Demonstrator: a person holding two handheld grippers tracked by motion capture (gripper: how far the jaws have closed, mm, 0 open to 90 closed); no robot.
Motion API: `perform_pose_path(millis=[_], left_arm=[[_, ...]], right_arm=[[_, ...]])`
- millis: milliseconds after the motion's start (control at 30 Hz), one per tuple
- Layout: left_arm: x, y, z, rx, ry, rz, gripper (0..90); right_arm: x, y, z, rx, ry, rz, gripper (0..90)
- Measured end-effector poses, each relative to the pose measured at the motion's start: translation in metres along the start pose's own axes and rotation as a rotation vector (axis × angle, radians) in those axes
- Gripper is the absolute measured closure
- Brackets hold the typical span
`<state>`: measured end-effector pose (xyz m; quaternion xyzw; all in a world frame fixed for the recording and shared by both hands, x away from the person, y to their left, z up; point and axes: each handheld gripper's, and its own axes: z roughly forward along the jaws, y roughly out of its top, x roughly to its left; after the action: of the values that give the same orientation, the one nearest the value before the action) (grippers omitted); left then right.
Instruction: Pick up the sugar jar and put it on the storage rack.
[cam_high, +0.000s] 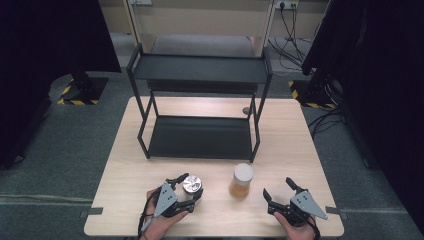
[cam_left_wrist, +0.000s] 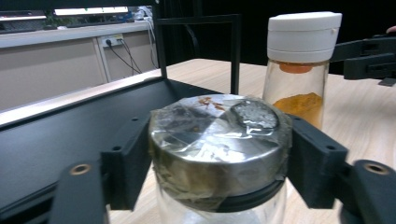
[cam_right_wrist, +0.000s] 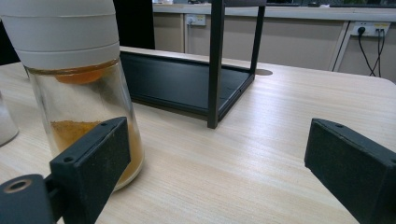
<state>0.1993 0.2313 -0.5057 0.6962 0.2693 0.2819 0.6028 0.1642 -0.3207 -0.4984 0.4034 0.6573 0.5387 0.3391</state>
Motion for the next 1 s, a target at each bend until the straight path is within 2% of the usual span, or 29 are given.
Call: perform_pose_path(millis=[133, 233, 633, 1000], left_arm=[[-0.002, 0.001, -0.001, 0.001, 0.008, -0.016, 34.3], [-0.006, 0.005, -0.003, 0.0, 0.021, -0.002, 34.5], [-0.011, 0.018, -0.013, -0.04, 0.054, 0.008, 34.5], [-0.015, 0.036, -0.019, -0.081, 0.131, 0.009, 34.6]], right_arm=[[0.0, 0.0, 0.0, 0.002, 0.0, 0.002, 7.0], [0.0, 0.0, 0.0, 0.002, 0.001, 0.002, 7.0], [-0.001, 0.001, 0.001, 0.005, 0.003, 0.002, 7.0], [-0.001, 0.001, 0.001, 0.004, -0.001, 0.007, 7.0]])
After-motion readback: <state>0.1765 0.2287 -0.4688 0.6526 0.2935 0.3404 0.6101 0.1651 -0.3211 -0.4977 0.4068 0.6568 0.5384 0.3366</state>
